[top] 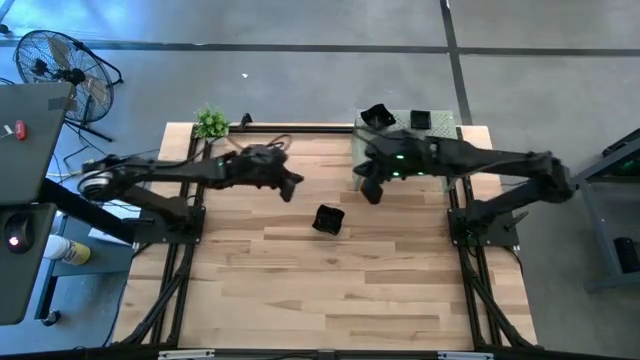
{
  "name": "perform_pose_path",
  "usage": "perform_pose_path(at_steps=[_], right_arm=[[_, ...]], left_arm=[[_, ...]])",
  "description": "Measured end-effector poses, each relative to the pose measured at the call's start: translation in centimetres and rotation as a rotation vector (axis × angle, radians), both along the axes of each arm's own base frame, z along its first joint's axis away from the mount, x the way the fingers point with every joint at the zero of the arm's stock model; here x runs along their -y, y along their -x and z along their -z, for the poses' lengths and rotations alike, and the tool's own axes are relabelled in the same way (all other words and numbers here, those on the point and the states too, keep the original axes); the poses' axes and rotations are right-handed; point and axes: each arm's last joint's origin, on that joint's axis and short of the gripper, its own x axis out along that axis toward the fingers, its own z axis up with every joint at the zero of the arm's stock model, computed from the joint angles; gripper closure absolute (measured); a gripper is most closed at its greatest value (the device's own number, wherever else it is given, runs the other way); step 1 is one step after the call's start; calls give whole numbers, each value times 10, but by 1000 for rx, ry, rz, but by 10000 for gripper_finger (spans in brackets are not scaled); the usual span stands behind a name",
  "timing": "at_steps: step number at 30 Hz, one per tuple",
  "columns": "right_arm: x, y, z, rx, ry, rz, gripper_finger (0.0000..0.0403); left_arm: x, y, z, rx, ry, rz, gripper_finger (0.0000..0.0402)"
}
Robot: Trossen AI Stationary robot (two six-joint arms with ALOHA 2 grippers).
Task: Pick & Place Mini shaped plates
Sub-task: Stack the distorted square plate on top of the distorted square plates on the shelf
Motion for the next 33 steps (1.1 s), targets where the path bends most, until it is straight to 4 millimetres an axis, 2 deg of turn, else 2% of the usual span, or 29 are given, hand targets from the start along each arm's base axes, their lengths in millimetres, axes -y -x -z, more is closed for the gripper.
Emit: perform_pose_path(at_steps=[5,11,15,21,26,33], right_arm=[[6,-37,22,-160,-40,-66,351],[10,-69,61,-342,-52,-161,306],[11,-83,85,-407,-74,-203,295],[13,-100,118,-468,-82,-217,301],[15,-108,130,-477,-68,-218,304],[15,-106,124,-454,-67,-218,304]], left_arm=[[8,34,2,178,-68,-62,398],[13,60,15,192,-62,-126,397],[14,63,19,181,-47,-137,397],[13,63,19,181,-62,-175,397],[13,64,19,173,-64,-177,397],[13,64,20,161,-63,-176,397]])
